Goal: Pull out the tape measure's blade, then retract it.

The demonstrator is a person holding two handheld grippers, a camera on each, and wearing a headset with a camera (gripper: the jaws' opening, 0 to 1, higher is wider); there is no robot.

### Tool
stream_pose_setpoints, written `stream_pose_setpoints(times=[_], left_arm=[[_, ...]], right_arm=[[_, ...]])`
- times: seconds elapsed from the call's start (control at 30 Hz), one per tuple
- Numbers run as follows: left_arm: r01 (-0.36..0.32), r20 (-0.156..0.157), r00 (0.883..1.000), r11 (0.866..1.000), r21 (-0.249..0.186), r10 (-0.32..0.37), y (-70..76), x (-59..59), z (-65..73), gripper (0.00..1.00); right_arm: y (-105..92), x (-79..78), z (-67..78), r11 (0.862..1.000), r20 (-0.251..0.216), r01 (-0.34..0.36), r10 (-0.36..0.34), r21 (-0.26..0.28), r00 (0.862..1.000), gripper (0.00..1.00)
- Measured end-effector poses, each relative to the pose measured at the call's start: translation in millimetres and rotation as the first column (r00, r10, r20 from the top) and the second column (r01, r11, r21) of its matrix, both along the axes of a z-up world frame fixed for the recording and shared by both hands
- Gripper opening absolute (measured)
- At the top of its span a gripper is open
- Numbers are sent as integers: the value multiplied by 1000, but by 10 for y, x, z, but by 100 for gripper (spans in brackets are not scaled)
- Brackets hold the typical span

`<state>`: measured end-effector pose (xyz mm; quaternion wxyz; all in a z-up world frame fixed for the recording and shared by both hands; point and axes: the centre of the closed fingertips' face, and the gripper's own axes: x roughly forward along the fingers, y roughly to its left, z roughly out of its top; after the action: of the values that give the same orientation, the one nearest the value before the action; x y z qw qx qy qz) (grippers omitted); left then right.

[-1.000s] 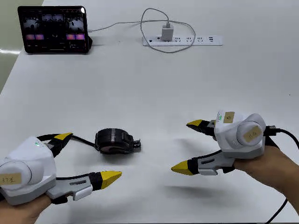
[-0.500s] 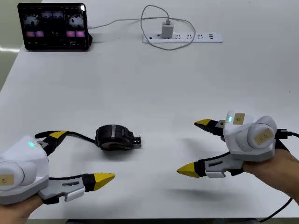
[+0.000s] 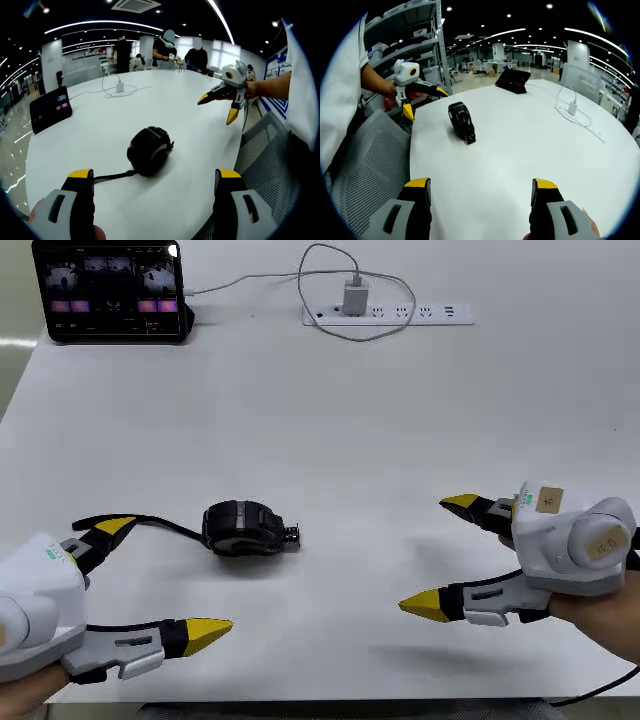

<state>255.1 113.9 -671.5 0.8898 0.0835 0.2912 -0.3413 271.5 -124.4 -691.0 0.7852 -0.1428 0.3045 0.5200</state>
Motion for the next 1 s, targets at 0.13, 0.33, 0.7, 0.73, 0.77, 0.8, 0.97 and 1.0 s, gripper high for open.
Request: stream_pose_setpoints(times=[0.13,0.33,0.7,0.73,0.77,0.8,0.97,1.0], left_arm=[[8,1,1000,1000,15,-8,42,-29,-8,99],[32,14,999,998,49,-33,105,-69,-24,99],[68,24,997,995,78,-70,125,-109,-29,99],[71,22,997,994,80,-73,127,-115,-30,99],[73,22,997,994,80,-75,127,-119,-29,99],[73,21,997,994,79,-75,131,-120,-27,99],[69,19,997,994,85,-71,154,-114,-34,99],[67,19,997,994,90,-69,160,-111,-38,99]], right_arm=[[-73,-32,5,1000,0,17,-17,-3,1000,81],[-202,-98,-12,999,-1,35,-35,-14,999,82],[-380,-150,-3,998,10,64,-64,-24,998,85],[-395,-143,5,997,18,68,-68,-22,998,85],[-397,-140,20,997,18,73,-73,-14,997,85],[-391,-144,31,997,17,74,-74,-8,997,85],[-397,-162,18,997,20,74,-74,-28,997,85],[-396,-167,20,997,18,74,-74,-28,997,84]])
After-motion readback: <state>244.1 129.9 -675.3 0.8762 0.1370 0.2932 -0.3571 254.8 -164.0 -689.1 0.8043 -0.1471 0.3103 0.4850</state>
